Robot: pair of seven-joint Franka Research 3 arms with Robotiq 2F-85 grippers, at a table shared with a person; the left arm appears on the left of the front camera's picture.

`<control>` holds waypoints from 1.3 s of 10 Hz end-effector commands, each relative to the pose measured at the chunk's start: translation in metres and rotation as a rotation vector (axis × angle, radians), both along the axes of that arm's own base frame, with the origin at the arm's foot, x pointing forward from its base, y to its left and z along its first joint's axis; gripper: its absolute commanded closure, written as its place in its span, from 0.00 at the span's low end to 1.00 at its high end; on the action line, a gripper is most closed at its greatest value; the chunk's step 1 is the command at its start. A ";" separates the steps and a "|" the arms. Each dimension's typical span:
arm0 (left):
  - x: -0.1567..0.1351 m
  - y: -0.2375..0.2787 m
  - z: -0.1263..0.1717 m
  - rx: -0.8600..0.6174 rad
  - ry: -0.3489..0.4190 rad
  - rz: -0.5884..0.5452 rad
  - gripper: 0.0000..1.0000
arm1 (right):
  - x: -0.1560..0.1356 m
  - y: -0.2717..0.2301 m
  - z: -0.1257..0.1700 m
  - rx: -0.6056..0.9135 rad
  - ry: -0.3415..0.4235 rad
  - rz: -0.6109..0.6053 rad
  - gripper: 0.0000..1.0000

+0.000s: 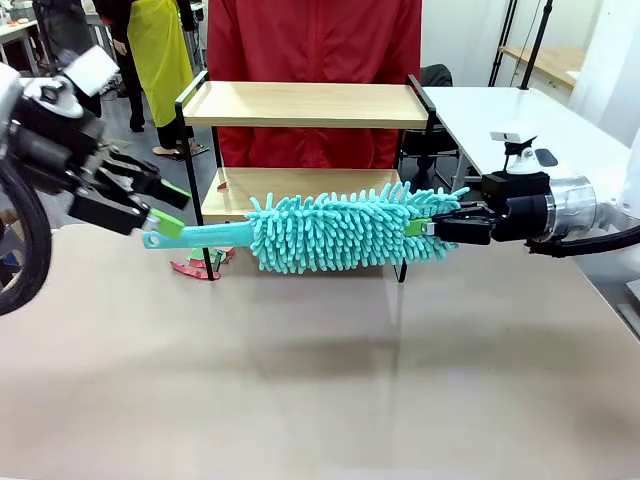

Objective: Clean the shelf.
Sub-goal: Hand the Duster back to the human.

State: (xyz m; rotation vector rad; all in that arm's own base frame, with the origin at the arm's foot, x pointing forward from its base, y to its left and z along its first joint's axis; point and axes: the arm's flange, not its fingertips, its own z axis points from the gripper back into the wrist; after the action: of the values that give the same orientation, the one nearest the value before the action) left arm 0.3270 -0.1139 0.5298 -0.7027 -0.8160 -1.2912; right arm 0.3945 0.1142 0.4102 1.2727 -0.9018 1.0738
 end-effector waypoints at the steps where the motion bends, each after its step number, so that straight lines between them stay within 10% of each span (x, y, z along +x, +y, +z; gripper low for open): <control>1: 0.002 0.034 0.007 -0.096 -0.005 0.020 0.00 | 0.000 0.001 0.001 0.004 0.007 0.001 1.00; 10: -0.009 0.173 -0.017 -0.284 -0.003 0.210 0.00 | 0.000 0.001 0.001 0.004 0.007 0.001 1.00; 11: -0.009 0.173 -0.017 -0.284 -0.003 0.210 0.00 | 0.000 0.000 0.000 -0.001 0.000 -0.001 0.84; 13: -0.009 0.173 -0.017 -0.284 -0.003 0.210 0.00 | 0.001 -0.010 0.050 0.208 -0.061 -0.031 0.84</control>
State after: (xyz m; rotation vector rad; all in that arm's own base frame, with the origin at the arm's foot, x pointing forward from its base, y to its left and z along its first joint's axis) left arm 0.3177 0.0605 0.5085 -0.8003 -1.0434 -1.0056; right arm 0.3977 0.1066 0.4354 1.3194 -0.9781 1.0564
